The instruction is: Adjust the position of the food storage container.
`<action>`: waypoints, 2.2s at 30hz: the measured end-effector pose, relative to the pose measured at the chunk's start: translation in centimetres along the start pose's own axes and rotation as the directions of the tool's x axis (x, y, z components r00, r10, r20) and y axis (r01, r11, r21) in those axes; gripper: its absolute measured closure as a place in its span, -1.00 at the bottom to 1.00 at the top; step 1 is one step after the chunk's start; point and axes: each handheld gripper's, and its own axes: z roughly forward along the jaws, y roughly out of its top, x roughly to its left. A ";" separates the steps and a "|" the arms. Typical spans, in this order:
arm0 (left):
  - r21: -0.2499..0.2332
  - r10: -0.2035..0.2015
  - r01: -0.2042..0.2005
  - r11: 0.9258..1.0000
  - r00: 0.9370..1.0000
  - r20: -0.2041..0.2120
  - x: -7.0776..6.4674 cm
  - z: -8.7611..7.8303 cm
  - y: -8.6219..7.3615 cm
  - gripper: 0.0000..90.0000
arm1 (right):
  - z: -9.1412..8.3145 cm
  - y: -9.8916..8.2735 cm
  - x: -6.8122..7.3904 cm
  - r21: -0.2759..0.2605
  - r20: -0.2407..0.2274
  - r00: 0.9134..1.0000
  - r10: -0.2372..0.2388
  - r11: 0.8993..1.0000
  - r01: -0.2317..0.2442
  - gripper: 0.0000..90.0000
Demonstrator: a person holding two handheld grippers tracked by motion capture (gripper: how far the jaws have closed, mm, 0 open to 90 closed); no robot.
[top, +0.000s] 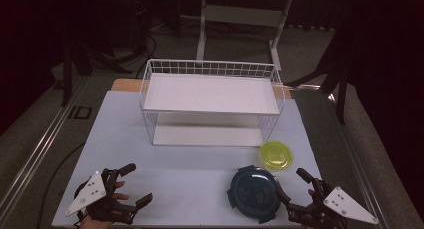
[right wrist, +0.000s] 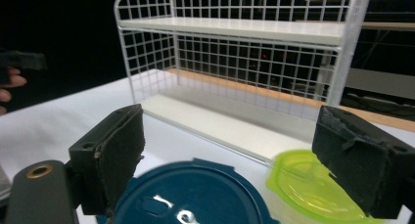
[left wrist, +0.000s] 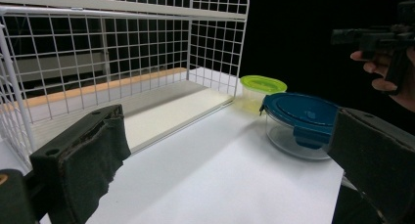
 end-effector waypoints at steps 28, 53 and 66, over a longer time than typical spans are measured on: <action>-0.016 -0.004 0.004 1.000 1.000 0.001 0.0 -0.2 0.1 -0.98 | 0.6 0.8 -3.6 0.211 -0.061 0.997 0.048 0.977 -0.034 -0.34; -0.009 0.002 -0.002 1.000 1.000 0.006 0.0 -0.1 0.1 -0.98 | 0.2 -5.2 -4.7 0.450 -0.152 0.982 0.115 0.893 -0.035 1.00; -0.007 0.003 -0.002 1.000 1.000 0.009 -0.1 0.1 0.0 -0.98 | 1.4 -5.5 -3.9 0.462 -0.199 0.969 0.147 0.886 -0.040 1.00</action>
